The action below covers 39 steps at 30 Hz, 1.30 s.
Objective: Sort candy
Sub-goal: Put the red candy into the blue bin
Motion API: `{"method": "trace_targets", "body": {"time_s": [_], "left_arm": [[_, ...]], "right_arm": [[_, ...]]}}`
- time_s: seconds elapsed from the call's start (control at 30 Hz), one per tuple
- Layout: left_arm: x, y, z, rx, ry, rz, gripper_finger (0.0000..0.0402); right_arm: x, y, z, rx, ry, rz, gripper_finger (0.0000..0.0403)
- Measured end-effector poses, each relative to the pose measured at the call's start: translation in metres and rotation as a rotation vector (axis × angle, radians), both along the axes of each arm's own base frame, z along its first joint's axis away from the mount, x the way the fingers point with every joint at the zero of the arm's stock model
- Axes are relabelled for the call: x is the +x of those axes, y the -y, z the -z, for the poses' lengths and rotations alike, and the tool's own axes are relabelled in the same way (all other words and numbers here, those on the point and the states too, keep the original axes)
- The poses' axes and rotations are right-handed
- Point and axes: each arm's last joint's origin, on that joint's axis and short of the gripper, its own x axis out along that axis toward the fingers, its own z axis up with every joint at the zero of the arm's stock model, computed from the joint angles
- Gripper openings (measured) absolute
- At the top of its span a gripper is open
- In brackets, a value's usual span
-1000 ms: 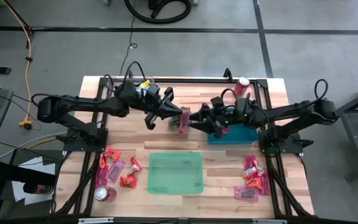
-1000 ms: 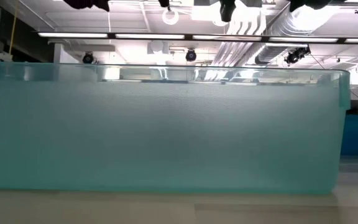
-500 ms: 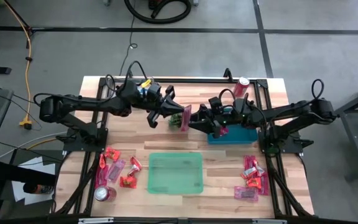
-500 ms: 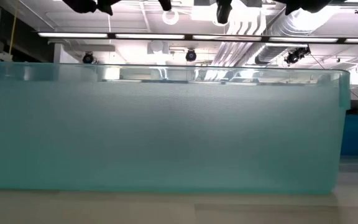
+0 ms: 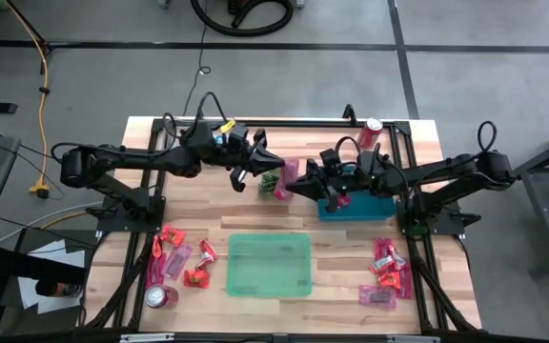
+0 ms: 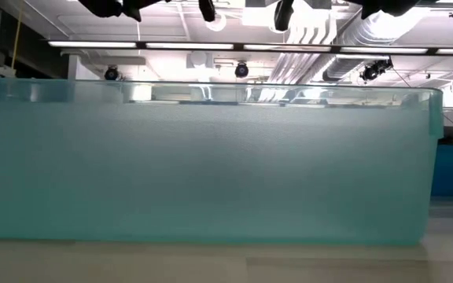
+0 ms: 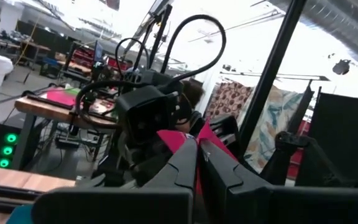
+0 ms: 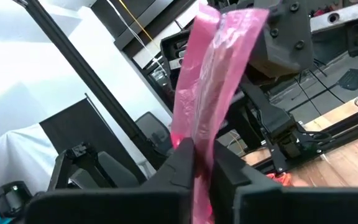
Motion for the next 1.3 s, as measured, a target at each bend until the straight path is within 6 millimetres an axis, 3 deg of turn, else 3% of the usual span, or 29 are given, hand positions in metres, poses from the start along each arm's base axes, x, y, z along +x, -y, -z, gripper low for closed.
{"method": "trace_targets", "body": {"time_s": [0.23, 0.5, 0.7, 0.8, 0.9, 1.13, 1.3], "left_arm": [[-0.001, -0.006, 0.005, -0.051, -0.084, -0.017, 0.0030], [-0.039, -0.024, 0.007, -0.039, -0.376, -0.137, 0.0115], [-0.072, -0.022, 0.019, -0.038, -0.682, -0.300, 0.0158], [-0.078, -0.017, 0.028, -0.063, -0.798, -0.326, 0.0165], [-0.077, -0.012, 0.039, -0.100, -0.828, -0.320, 0.0167], [-0.074, 0.002, 0.076, -0.209, -0.794, -0.353, 0.0167], [-0.072, 0.011, 0.086, -0.283, -0.733, -0.327, 0.0167]], "right_arm": [[-0.005, 0.003, -0.003, -0.040, -0.002, -0.013, 0.0005], [-0.049, 0.013, -0.015, -0.091, -0.224, 0.043, 0.0003], [-0.096, 0.015, 0.016, -0.090, -0.740, 0.206, 0.0002], [-0.116, 0.016, 0.038, -0.061, -1.053, 0.292, 0.0001], [-0.128, 0.017, 0.051, -0.054, -1.254, 0.359, 0.0001], [-0.120, 0.024, 0.063, 0.014, -1.344, 0.494, 0.0001], [-0.105, 0.033, 0.081, 0.035, -1.448, 0.505, 0.0001]]}}
